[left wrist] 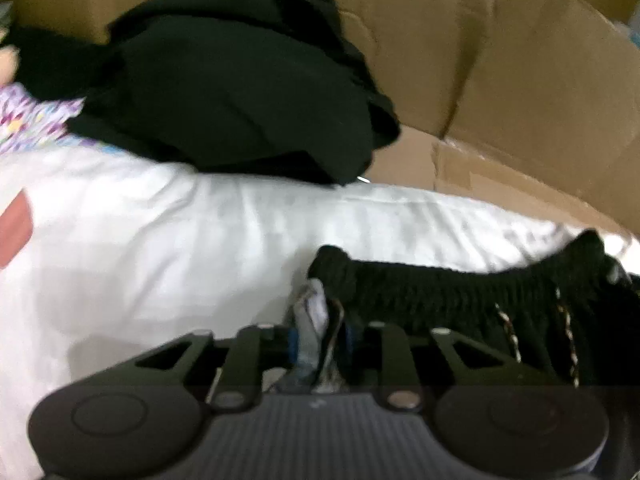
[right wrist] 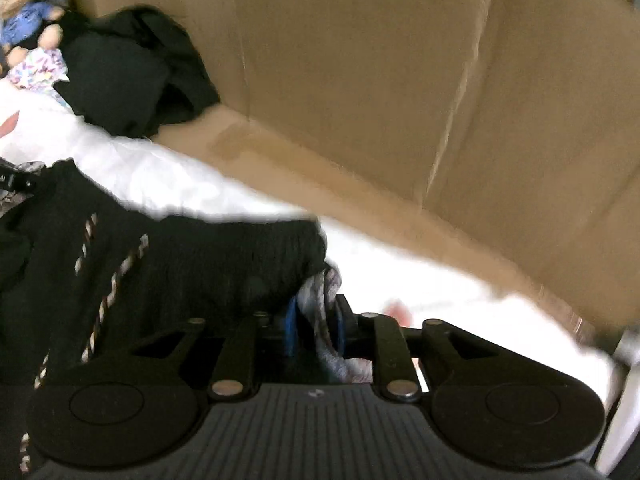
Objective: Fold clothes
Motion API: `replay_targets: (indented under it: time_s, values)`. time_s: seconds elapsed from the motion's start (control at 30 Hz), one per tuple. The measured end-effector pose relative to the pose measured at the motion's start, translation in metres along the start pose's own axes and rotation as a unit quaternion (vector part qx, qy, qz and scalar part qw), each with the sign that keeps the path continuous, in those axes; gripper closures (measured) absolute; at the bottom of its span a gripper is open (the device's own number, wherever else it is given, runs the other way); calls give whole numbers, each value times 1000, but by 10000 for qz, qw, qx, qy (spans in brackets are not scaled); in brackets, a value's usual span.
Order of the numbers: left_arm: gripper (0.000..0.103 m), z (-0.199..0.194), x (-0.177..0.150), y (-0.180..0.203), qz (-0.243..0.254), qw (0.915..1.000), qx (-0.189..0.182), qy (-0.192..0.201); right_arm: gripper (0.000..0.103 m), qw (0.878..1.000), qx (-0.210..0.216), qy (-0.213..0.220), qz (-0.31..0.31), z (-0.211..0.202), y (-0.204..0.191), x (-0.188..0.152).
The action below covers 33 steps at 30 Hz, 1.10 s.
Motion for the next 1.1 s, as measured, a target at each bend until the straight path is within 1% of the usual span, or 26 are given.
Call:
replay_targets:
  time_s: [0.13, 0.23, 0.3, 0.37, 0.47, 0.53, 0.6, 0.67, 0.77, 0.9, 1.0, 1.1]
  values:
    - [69, -20, -8, -3, 114, 9999, 109, 20, 59, 9995, 151, 50, -262, -33, 8, -6]
    - [67, -52, -12, -3, 114, 9998, 153, 116, 59, 9996, 172, 20, -234, -57, 18, -11]
    - [59, -76, -13, -2, 107, 9996, 146, 207, 59, 9994, 141, 18, -305, -84, 24, -15]
    - [54, -101, -15, 1, 102, 9994, 82, 322, 59, 9994, 27, 109, -320, -108, 22, -16]
    - [52, -148, -22, 4, 218, 9987, 25, 470, 59, 9990, -85, 254, -351, -153, 15, -16]
    - [49, -171, -27, 2, 239, 9984, 45, 509, 57, 9989, -117, 289, -347, -174, 13, -17]
    - [48, -195, -34, -1, 250, 9982, 66, 539, 52, 9992, -153, 299, -205, -196, 9, -23]
    - [48, -218, -43, -6, 298, 9980, 68, 547, 50, 9993, -66, 356, -119, -213, 1, -32]
    - [46, -257, -64, -14, 409, 9975, 105, 568, 46, 9987, 28, 493, 96, -234, -8, -46]
    - [46, -284, -94, -17, 620, 9965, 217, 511, 38, 9961, -100, 770, 423, -261, -22, -71]
    - [46, -304, -120, -18, 851, 9946, 367, 466, 35, 9965, -131, 744, 359, -273, -40, -89]
    - [46, -321, -146, -23, 927, 9940, 354, 463, 35, 9965, -67, 673, 485, -282, -52, -106]
Point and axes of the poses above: each gripper's, at about its wrist camera, not at the fingertips, and z roughly the way its jaws point, y to its right, x to its top, the point moved 5 cm from there along z, roughly the way its jaws point, and after that the axes turned 1 degree about -y, right-handed, at the moved point
